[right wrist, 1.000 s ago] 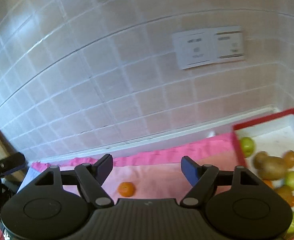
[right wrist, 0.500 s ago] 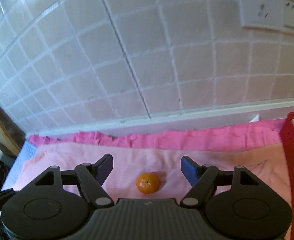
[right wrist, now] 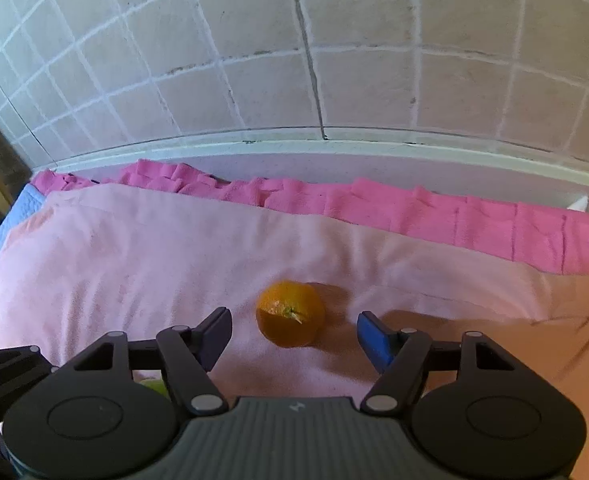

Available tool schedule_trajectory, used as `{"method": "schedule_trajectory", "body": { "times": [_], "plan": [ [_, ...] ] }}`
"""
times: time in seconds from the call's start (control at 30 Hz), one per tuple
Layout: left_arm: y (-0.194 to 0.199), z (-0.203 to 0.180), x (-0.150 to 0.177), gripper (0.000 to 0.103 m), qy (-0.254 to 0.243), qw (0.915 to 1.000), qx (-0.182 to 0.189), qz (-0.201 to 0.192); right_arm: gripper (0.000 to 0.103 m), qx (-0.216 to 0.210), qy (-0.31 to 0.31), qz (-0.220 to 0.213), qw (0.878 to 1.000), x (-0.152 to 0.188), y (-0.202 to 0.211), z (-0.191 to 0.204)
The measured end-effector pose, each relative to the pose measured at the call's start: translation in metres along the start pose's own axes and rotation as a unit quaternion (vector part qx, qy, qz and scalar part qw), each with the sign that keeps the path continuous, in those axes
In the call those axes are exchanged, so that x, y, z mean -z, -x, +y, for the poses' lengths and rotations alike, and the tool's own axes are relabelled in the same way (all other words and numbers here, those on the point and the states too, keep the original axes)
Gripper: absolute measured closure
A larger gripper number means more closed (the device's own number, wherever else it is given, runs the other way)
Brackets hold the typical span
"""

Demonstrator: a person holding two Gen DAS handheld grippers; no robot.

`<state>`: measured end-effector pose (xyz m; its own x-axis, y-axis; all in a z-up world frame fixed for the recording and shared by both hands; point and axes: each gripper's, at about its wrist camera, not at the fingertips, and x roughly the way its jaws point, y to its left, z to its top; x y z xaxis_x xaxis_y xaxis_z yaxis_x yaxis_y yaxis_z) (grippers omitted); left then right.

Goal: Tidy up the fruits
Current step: 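Move both open tools back over the last fruit on the cloth, then grasp a green apple with the left tool while the right tool grasps a tangerine, then carry green apple and tangerine over the red box and lower them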

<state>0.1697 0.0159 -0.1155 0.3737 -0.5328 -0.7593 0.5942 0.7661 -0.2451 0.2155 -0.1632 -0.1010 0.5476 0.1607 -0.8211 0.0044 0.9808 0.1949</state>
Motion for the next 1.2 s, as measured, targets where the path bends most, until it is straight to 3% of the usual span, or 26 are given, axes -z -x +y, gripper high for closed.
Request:
{"method": "schedule_trajectory", "body": {
  "times": [0.33, 0.5, 0.6, 0.7, 0.93, 1.2],
  "plan": [
    [-0.006, -0.008, 0.002, 0.021, -0.002, 0.9999, -0.009, 0.01, 0.048, -0.002, 0.015, 0.007, 1.0, -0.007, -0.015, 0.009],
    [-0.007, -0.009, 0.001, 0.042, -0.004, 0.9998, -0.015, 0.01, 0.051, 0.006, 0.02, 0.011, 1.0, -0.007, -0.02, 0.01],
    [-0.005, -0.009, 0.0, 0.044, -0.007, 0.9998, -0.017, 0.008, 0.06, 0.011, 0.026, 0.017, 0.999, -0.007, -0.021, 0.011],
    [-0.006, -0.009, 0.001, 0.044, -0.011, 0.9997, -0.019, 0.008, 0.061, 0.002, 0.02, 0.016, 1.0, -0.008, -0.014, 0.007],
    [0.009, -0.013, -0.009, 0.044, -0.013, 0.9997, -0.02, -0.012, 0.061, 0.008, 0.002, -0.02, 1.0, -0.01, 0.025, -0.003],
    [0.046, -0.033, -0.034, 0.044, -0.036, 0.9969, -0.031, -0.062, 0.061, 0.039, -0.031, -0.086, 0.995, 0.001, 0.112, -0.028]
  ]
}}
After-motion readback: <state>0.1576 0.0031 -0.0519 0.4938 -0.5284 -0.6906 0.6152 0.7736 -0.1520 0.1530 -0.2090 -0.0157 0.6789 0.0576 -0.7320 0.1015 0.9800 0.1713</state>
